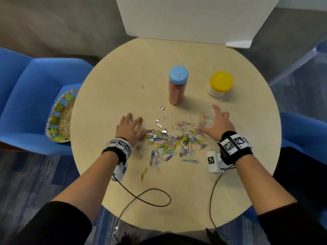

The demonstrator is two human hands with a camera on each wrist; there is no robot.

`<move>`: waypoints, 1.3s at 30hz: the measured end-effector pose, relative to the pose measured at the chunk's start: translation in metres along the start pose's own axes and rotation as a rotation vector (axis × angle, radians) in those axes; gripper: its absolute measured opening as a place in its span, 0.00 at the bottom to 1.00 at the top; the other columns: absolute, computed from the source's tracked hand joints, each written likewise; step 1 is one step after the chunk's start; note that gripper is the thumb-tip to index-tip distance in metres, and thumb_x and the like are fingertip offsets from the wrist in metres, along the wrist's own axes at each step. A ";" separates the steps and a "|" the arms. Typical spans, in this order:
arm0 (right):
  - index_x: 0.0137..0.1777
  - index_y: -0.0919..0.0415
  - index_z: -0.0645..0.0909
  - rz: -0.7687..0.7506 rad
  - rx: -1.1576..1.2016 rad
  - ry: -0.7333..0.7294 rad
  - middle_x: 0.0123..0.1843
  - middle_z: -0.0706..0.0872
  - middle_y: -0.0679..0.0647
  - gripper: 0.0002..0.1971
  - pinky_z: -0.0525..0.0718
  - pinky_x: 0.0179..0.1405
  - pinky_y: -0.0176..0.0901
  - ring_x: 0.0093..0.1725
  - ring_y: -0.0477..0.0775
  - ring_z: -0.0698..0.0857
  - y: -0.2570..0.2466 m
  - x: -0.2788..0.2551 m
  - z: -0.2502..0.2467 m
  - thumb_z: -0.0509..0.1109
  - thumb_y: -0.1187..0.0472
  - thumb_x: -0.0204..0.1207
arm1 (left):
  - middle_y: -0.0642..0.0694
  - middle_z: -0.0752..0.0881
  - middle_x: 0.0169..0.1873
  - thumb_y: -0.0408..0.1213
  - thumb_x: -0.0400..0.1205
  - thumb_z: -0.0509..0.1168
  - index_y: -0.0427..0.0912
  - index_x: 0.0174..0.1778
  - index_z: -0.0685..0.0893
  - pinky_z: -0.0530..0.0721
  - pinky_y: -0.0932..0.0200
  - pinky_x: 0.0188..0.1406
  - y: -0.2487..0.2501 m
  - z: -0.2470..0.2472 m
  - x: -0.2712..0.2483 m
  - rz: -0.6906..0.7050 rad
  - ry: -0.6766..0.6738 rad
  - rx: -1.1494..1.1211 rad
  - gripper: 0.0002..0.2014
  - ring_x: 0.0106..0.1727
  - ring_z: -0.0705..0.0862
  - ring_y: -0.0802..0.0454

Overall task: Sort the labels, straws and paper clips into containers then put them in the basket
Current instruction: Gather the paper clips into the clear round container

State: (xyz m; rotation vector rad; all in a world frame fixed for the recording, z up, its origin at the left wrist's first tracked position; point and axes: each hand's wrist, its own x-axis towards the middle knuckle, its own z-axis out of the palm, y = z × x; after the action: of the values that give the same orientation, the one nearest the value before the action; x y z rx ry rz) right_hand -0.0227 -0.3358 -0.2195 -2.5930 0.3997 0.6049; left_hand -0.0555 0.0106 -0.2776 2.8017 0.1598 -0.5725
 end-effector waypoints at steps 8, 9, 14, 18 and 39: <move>0.85 0.51 0.53 -0.120 0.041 0.235 0.75 0.69 0.64 0.53 0.78 0.64 0.61 0.64 0.71 0.79 -0.069 0.049 0.028 0.78 0.38 0.66 | 0.40 0.67 0.76 0.57 0.83 0.57 0.54 0.76 0.71 0.74 0.40 0.70 0.034 0.000 -0.004 -0.077 0.086 -0.003 0.26 0.75 0.67 0.38; 0.85 0.52 0.53 -0.108 -0.006 0.233 0.75 0.69 0.63 0.54 0.78 0.62 0.60 0.64 0.70 0.78 -0.069 0.053 0.031 0.78 0.37 0.65 | 0.41 0.71 0.72 0.55 0.83 0.57 0.51 0.74 0.74 0.77 0.42 0.66 0.035 -0.007 0.005 -0.098 0.122 -0.021 0.24 0.71 0.71 0.38; 0.84 0.55 0.57 -0.101 -0.100 0.235 0.72 0.73 0.61 0.53 0.77 0.62 0.57 0.66 0.66 0.76 -0.065 0.049 0.049 0.77 0.35 0.64 | 0.40 0.67 0.76 0.47 0.84 0.62 0.45 0.78 0.69 0.75 0.42 0.70 0.038 -0.042 0.059 -0.109 0.157 -0.099 0.26 0.75 0.70 0.39; 0.86 0.55 0.52 -0.162 -0.198 0.231 0.76 0.74 0.57 0.59 0.74 0.66 0.56 0.68 0.63 0.74 -0.059 0.032 0.061 0.74 0.28 0.62 | 0.39 0.56 0.83 0.45 0.84 0.64 0.46 0.83 0.61 0.63 0.43 0.80 0.043 -0.052 0.100 -0.020 0.112 -0.077 0.32 0.83 0.57 0.40; 0.82 0.59 0.65 -0.264 -0.223 0.015 0.82 0.63 0.59 0.26 0.67 0.80 0.51 0.79 0.60 0.65 -0.007 -0.041 0.075 0.59 0.62 0.84 | 0.38 0.50 0.85 0.30 0.86 0.56 0.39 0.85 0.56 0.51 0.46 0.84 0.065 -0.037 0.116 0.353 0.052 0.025 0.30 0.85 0.50 0.37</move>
State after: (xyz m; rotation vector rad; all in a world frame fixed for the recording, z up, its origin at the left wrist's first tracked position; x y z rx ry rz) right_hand -0.0816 -0.2867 -0.2577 -2.7987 -0.0103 0.5641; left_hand 0.0747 -0.0349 -0.2750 2.7751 -0.3278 -0.4185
